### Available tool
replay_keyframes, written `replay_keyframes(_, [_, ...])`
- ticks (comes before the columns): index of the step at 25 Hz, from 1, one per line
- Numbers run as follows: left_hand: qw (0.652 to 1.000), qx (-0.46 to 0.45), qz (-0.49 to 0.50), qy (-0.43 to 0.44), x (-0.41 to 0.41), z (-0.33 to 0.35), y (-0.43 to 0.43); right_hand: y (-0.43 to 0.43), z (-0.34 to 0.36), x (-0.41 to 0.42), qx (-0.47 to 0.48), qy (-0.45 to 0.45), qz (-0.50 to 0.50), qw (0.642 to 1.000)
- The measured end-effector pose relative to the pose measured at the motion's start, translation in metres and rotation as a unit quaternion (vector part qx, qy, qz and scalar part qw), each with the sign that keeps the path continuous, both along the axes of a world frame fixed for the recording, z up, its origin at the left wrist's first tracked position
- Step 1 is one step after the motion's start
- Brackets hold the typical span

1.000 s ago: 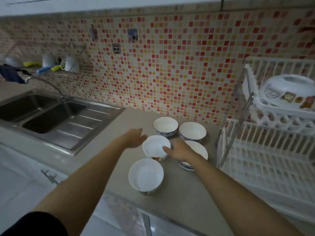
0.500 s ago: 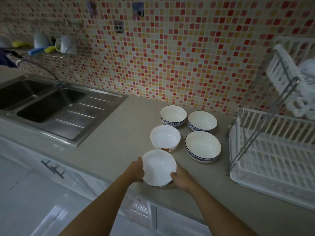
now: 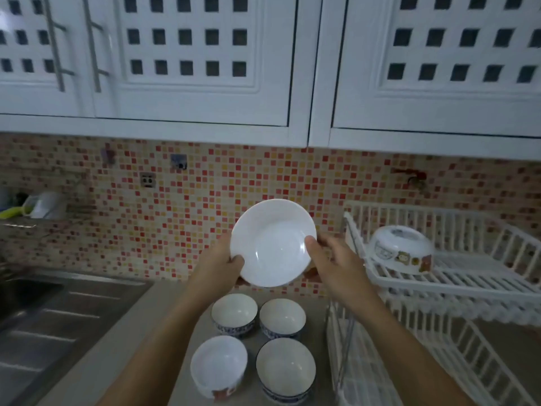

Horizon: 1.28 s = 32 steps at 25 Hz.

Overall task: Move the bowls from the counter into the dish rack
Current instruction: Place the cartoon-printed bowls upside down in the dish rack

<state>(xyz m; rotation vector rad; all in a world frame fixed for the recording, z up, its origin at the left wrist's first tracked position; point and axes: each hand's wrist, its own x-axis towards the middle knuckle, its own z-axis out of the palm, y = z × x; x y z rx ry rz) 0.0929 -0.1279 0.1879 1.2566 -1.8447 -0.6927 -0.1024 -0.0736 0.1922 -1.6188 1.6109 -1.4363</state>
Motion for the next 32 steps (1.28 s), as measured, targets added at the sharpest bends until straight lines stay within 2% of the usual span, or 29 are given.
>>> replay_keyframes(3, [0.997, -0.024, -0.046, 0.063, -0.064, 0.045, -0.003, 0.011, 0.048, -0.043, -0.045, 0.021, -0.047, 0.998])
replay_keyframes(8, [0.974, 0.053, -0.151, 0.163, -0.175, 0.075, 0.003, 0.042, 0.072, -0.110, -0.079, -0.019, -0.078, 0.994])
replay_keyframes(10, [0.965, 0.089, -0.189, 0.161, -0.212, 0.080, 0.005, 0.050, 0.078, -0.143, -0.110, -0.035, -0.101, 0.988])
replay_keyframes(11, [0.971, 0.079, -0.190, 0.118, -0.226, 0.083, 0.008, 0.053, 0.080, -0.161, -0.112, -0.032, -0.117, 0.986])
replay_keyframes(13, [0.990, -0.017, -0.139, -0.019, -0.244, 0.091, 0.008, 0.058, 0.084, -0.191, -0.112, 0.011, -0.141, 0.984])
replay_keyframes(15, [0.981, -0.160, -0.089, -0.071, -0.258, 0.103, 0.005, 0.062, 0.087, -0.219, -0.099, 0.087, -0.160, 0.978])
replay_keyframes(17, [0.940, -0.310, -0.119, -0.075, -0.273, 0.117, 0.002, 0.061, 0.093, -0.239, -0.063, 0.206, -0.190, 0.958])
replay_keyframes(19, [0.878, -0.436, -0.156, -0.123, -0.290, 0.126, -0.005, 0.057, 0.098, -0.251, -0.034, 0.305, -0.212, 0.928])
replay_keyframes(21, [0.838, -0.482, -0.177, -0.184, -0.305, 0.125, -0.013, 0.056, 0.101, -0.255, -0.031, 0.373, -0.212, 0.903])
replay_keyframes(23, [0.818, -0.500, -0.171, -0.227, -0.318, 0.117, -0.023, 0.055, 0.101, -0.262, -0.039, 0.401, -0.212, 0.890])
replay_keyframes(25, [0.828, -0.496, -0.157, -0.210, -0.328, 0.108, -0.028, 0.054, 0.101, -0.274, -0.032, 0.390, -0.184, 0.902])
replay_keyframes(28, [0.880, -0.434, -0.135, -0.134, -0.339, 0.100, -0.023, 0.048, 0.099, -0.302, -0.014, 0.329, -0.107, 0.938])
replay_keyframes(31, [0.912, -0.388, -0.103, -0.088, -0.345, 0.087, -0.028, 0.038, 0.099, -0.322, -0.025, 0.239, -0.055, 0.969])
replay_keyframes(32, [0.920, -0.369, -0.103, -0.082, -0.345, 0.085, -0.032, 0.033, 0.101, -0.326, -0.029, 0.245, -0.046, 0.968])
